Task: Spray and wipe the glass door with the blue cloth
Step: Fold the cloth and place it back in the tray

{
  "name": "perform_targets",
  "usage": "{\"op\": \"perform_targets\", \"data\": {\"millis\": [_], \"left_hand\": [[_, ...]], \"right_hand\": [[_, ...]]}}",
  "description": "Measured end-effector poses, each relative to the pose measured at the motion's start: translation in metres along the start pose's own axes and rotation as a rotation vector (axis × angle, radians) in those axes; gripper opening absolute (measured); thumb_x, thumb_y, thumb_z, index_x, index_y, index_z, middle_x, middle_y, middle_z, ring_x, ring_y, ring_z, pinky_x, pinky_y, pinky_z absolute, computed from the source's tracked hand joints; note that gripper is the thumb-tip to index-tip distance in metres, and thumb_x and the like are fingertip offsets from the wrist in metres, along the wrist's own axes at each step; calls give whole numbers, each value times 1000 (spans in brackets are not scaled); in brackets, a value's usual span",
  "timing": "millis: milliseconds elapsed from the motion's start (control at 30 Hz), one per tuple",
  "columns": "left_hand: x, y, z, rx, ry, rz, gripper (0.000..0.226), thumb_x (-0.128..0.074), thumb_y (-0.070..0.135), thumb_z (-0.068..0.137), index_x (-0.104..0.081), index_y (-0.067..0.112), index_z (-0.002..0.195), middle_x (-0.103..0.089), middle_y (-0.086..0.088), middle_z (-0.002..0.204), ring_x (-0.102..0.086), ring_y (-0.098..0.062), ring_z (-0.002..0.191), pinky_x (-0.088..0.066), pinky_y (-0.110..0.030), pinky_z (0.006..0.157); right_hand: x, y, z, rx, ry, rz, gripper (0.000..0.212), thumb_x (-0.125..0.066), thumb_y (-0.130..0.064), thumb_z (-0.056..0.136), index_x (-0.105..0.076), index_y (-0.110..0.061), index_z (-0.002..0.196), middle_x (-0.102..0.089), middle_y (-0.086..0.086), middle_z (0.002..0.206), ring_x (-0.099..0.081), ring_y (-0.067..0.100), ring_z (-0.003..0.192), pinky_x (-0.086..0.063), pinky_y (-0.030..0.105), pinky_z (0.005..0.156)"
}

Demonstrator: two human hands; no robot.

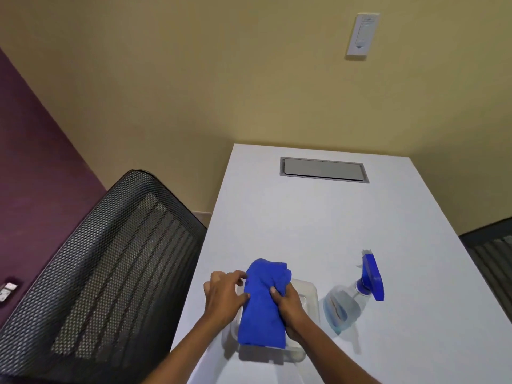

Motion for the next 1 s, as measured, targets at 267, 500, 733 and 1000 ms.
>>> {"op": "perform_targets", "data": {"millis": [267,500,733,1000], "left_hand": [[-22,1,7,-58,-7,407,56,-70,60,72,-50,41,121,-26,-5,152,-14,-36,138,-22,-49,106],[-41,-8,8,-40,-156,546,58,-69,53,80,-44,41,131,-2,-12,165,14,-42,148,-12,-58,115],[-43,-4,5,2,-216,599,64,-70,50,81,-42,36,137,5,-16,165,15,-41,149,-7,-56,118],[-32,2,-8,-30,36,617,55,-76,47,74,-60,13,114,-40,-21,148,-19,-46,144,-32,-54,105]], "right_hand": [[-3,17,27,-215,43,-66,27,-55,-7,94,-57,-14,120,-70,15,113,-69,30,99,-60,41,79],[-12,26,39,-297,262,-231,17,-52,-12,90,-66,-8,98,-72,16,101,-67,34,98,-55,51,90],[-10,13,28,-162,90,-817,16,-63,-27,84,-65,-22,99,-72,1,99,-66,21,90,-54,35,75],[-8,4,-11,136,242,-1366,45,-41,-64,86,-53,-21,77,-68,0,85,-65,23,81,-41,31,63]]}}
Point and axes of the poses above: each hand's wrist, its own z-axis towards the middle knuckle, its own x-axis out of the back of the hand, y = z × x, the point moved 1 cm from there along z, towards the middle knuckle
